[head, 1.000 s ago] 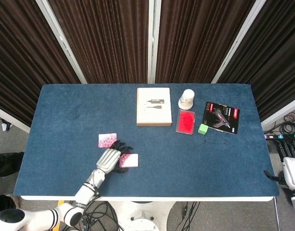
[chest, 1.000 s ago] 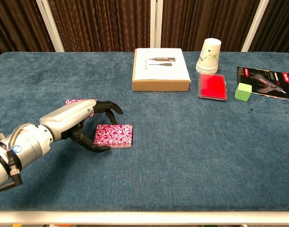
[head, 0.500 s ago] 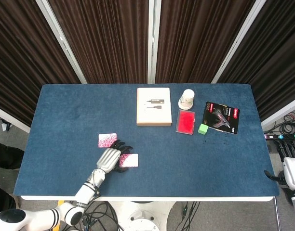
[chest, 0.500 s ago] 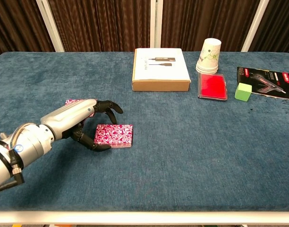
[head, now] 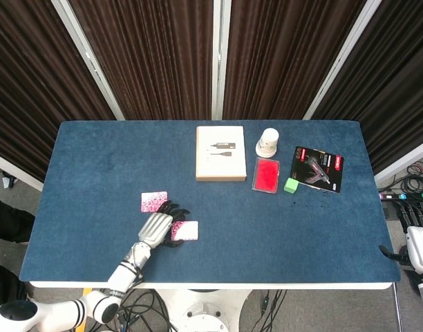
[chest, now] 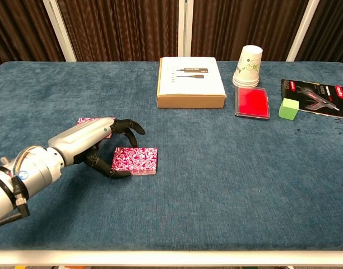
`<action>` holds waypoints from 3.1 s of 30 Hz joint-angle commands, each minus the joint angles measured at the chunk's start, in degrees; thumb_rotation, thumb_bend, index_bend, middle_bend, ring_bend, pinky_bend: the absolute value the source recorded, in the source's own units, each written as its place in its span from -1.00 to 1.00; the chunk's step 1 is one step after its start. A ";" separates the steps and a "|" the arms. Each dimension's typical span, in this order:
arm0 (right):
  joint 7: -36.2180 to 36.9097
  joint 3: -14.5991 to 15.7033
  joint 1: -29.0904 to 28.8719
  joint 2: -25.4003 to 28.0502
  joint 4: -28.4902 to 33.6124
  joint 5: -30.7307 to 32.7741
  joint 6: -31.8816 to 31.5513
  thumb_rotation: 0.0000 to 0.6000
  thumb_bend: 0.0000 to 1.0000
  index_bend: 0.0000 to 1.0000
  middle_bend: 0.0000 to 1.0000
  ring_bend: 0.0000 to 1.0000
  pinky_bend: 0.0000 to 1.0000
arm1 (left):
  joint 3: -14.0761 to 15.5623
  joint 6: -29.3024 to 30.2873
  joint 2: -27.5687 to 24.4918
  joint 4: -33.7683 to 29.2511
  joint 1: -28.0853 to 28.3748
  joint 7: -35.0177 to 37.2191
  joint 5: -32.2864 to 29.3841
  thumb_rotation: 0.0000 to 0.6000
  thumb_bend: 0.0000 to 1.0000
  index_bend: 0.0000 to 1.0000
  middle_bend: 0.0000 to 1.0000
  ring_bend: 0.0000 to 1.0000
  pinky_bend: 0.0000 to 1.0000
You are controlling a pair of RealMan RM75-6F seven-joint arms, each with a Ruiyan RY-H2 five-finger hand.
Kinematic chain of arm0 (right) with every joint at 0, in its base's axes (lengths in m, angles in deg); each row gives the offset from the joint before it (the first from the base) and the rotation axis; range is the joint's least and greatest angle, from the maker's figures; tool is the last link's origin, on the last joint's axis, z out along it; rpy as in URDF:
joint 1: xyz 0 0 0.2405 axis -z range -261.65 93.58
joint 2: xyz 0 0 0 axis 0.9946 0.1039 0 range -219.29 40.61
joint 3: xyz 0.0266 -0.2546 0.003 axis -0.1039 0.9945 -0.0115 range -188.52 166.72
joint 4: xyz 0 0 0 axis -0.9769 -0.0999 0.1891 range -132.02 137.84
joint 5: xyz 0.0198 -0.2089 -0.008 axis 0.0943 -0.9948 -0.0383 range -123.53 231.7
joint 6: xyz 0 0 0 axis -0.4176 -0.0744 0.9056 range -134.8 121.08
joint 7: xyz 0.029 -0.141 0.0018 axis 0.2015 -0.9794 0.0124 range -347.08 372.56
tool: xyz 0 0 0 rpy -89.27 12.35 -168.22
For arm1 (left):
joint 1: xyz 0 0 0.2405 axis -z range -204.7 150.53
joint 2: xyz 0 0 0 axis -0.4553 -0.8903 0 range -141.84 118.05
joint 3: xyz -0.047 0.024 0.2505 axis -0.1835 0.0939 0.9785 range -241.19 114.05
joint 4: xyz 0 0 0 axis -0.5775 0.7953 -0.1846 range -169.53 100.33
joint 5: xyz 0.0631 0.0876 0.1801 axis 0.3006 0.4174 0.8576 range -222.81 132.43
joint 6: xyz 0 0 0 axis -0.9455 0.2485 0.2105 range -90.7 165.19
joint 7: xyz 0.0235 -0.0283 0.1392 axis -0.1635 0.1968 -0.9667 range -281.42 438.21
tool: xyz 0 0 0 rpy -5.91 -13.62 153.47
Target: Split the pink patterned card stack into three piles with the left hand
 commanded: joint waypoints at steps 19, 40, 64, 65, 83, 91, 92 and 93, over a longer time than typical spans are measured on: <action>-0.28 0.04 -0.04 -0.06 -0.10 0.70 0.76 1.00 -0.82 -1.00 -1.00 -1.00 -1.00 | -0.40 -0.06 0.08 0.27 -0.14 0.04 -0.30 1.00 -0.62 -0.57 -0.26 -0.80 -0.88; -1.06 -0.03 -0.17 0.06 0.34 1.52 1.56 1.00 -0.82 -1.00 -1.00 -1.00 -1.00 | -0.83 -0.16 -0.11 -0.35 -0.44 1.31 -0.80 1.00 -0.55 -0.40 -0.22 -0.78 -0.88; -1.68 -0.15 -0.28 0.26 0.77 2.19 2.07 1.00 -0.82 -1.00 -1.00 -1.00 -1.00 | -0.70 -0.19 0.09 0.15 -0.88 3.83 -0.78 1.00 -0.48 -0.09 -0.13 -0.73 -0.88; -1.74 -0.15 -0.27 0.28 0.81 2.22 2.07 1.00 -0.82 -1.00 -1.00 -1.00 -1.00 | -0.66 -0.24 0.10 0.26 -0.92 3.97 -0.78 1.00 -0.48 -0.09 -0.13 -0.73 -0.88; -1.95 -0.17 -0.28 0.30 0.98 2.35 2.12 1.00 -0.82 -1.00 -1.00 -1.00 -1.00 | -0.66 -0.82 -0.02 0.75 -1.05 4.83 -0.99 1.00 -0.48 0.17 -0.13 -0.71 -0.86; -1.97 -0.14 -0.27 0.19 0.82 2.43 2.20 1.00 -0.82 -1.00 -1.00 -1.00 -1.00 | -0.67 -0.70 0.19 1.06 -1.22 5.55 -0.90 1.00 -0.48 0.23 -0.13 -0.71 -0.86; -1.96 -0.14 -0.27 0.17 0.78 2.45 2.23 1.00 -0.82 -1.00 -1.00 -1.00 -1.00 | -0.71 -0.63 0.19 1.05 -1.23 5.70 -0.86 1.00 -0.48 0.23 -0.12 -0.71 -0.86; -1.96 -0.14 -0.28 0.16 0.77 2.49 2.29 1.00 -0.82 -1.00 -1.00 -1.00 -1.00 | -0.74 -0.58 0.19 1.03 -1.23 5.85 -0.81 1.00 -0.48 0.24 -0.12 -0.71 -0.86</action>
